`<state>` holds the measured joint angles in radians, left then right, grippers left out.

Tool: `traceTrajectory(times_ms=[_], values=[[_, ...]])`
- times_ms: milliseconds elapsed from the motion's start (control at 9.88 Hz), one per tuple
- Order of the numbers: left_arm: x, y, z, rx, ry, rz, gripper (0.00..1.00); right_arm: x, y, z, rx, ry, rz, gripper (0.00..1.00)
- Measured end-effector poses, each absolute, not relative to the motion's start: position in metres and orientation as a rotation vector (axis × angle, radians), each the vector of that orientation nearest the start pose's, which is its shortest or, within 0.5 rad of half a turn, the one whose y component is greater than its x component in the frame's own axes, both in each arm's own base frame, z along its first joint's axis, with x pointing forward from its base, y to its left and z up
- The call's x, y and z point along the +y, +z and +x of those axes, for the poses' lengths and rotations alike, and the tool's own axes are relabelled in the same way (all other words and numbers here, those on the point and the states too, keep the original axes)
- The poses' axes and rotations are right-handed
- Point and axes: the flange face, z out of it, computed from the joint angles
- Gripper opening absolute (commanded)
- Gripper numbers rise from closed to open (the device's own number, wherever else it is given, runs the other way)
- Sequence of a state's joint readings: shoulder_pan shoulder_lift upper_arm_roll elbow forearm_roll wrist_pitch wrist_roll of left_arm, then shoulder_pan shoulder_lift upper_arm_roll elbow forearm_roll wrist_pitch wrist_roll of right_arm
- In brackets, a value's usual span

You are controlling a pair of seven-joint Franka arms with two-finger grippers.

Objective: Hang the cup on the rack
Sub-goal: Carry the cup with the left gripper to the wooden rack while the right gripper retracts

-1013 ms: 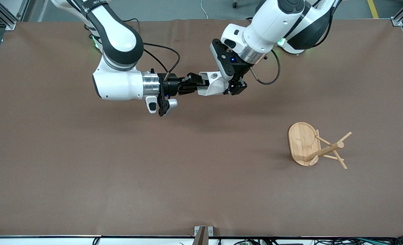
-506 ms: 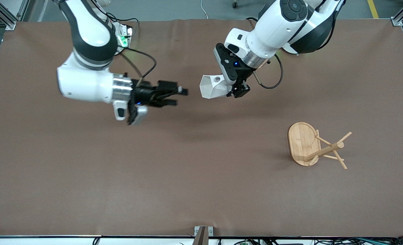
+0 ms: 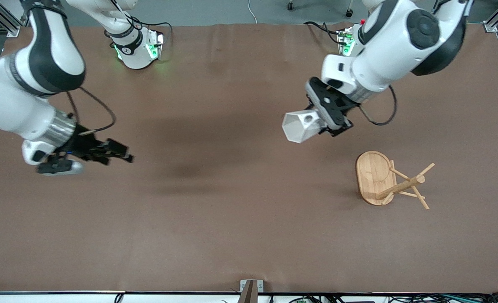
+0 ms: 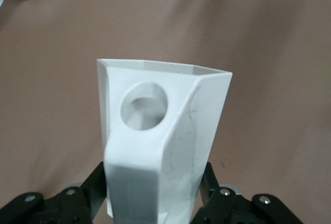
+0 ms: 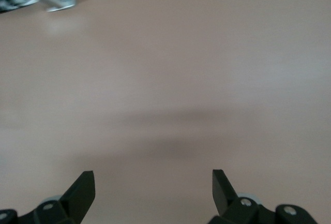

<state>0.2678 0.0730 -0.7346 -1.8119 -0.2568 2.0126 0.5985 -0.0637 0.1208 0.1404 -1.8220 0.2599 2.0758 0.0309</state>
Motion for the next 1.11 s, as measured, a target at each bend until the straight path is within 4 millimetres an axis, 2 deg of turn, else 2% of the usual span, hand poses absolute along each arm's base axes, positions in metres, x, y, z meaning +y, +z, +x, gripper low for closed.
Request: traceTrajectory(times_ms=[101,304,506,608,810,911,1114], values=[[-0.255,0.518,0.534,1.482,-0.228,-3.077,0.01,0.027,0.495,0.605,0.089,-0.19,-2.982,1.0],[-0.218,0.519,0.545,1.303,-0.155,-3.166,0.01,-0.015,0.532,0.598,0.178,-0.2,-3.108,1.0],[-0.179,0.523,0.553,1.156,-0.071,-3.231,0.01,-0.045,0.589,0.581,0.258,-0.1,-3.13,1.0],[-0.169,0.522,0.554,1.121,-0.043,-3.244,0.01,-0.051,0.622,0.57,0.276,-0.055,-3.132,1.0],[-0.168,0.511,0.549,1.097,0.021,-3.249,0.01,-0.07,0.664,0.555,0.31,-0.07,-3.156,1.0],[-0.169,0.501,0.545,1.077,0.063,-3.251,0.01,-0.076,0.673,0.553,0.305,-0.087,-3.16,1.0],[-0.162,0.485,0.544,1.038,0.1,-3.235,0.01,-0.068,0.67,0.551,0.275,-0.037,-3.162,1.0]])
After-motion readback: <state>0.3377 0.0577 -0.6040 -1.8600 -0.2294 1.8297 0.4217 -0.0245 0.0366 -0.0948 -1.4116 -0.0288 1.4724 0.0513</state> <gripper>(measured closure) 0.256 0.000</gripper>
